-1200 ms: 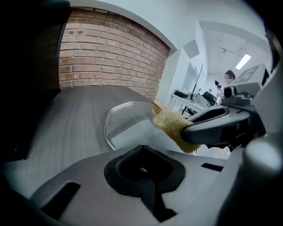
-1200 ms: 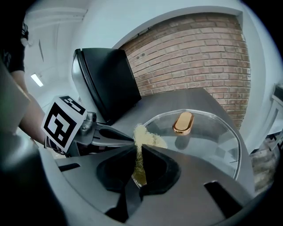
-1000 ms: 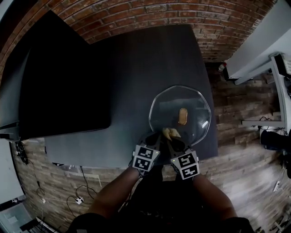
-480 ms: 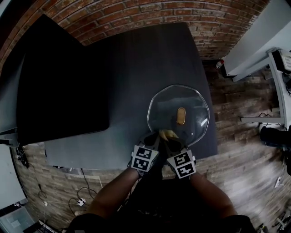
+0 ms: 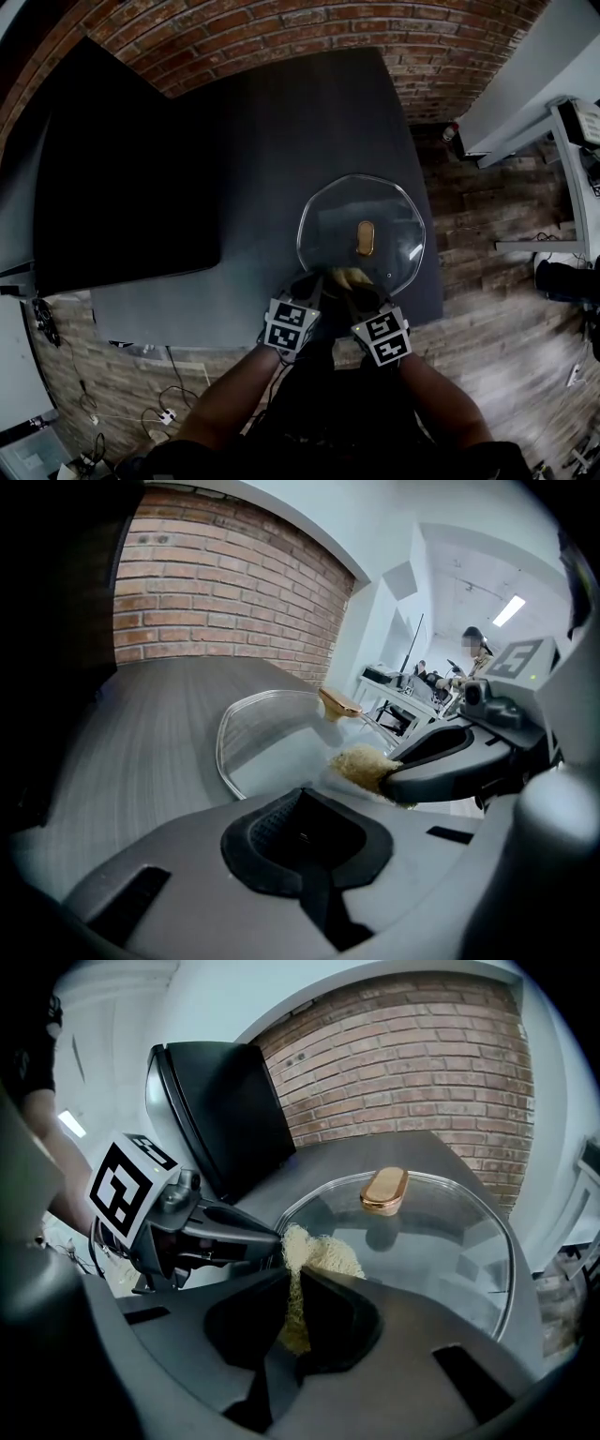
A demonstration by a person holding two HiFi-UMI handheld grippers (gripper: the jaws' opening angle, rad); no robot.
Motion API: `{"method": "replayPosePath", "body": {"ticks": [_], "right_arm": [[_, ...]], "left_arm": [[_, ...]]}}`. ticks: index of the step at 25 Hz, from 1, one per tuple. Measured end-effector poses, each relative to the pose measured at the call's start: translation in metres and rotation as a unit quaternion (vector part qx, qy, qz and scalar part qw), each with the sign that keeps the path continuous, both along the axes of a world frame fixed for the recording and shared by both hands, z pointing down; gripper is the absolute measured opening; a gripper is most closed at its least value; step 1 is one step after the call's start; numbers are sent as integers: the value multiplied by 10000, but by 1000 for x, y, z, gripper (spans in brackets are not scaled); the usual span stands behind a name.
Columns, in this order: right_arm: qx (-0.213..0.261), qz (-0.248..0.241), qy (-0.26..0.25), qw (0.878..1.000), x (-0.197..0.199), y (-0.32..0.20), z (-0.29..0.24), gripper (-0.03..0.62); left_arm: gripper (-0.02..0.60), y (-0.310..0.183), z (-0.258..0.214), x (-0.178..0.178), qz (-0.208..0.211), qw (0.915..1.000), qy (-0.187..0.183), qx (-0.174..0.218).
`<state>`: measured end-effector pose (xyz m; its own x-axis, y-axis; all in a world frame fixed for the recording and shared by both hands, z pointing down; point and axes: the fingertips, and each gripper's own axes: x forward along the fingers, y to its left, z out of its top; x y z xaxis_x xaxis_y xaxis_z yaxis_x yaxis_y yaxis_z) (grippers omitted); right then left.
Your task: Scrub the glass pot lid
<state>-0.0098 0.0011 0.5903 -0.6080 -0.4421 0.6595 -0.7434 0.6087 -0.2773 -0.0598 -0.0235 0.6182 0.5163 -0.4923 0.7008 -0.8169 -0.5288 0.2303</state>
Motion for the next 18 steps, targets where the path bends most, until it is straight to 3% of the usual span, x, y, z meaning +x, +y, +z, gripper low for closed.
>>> {"method": "replayPosePath", "body": {"ticks": [18], "right_arm": [[-66, 502, 60, 9987, 102, -46, -1, 41]], "left_arm": [[31, 1, 1, 2, -182, 9998, -26, 33]]}}
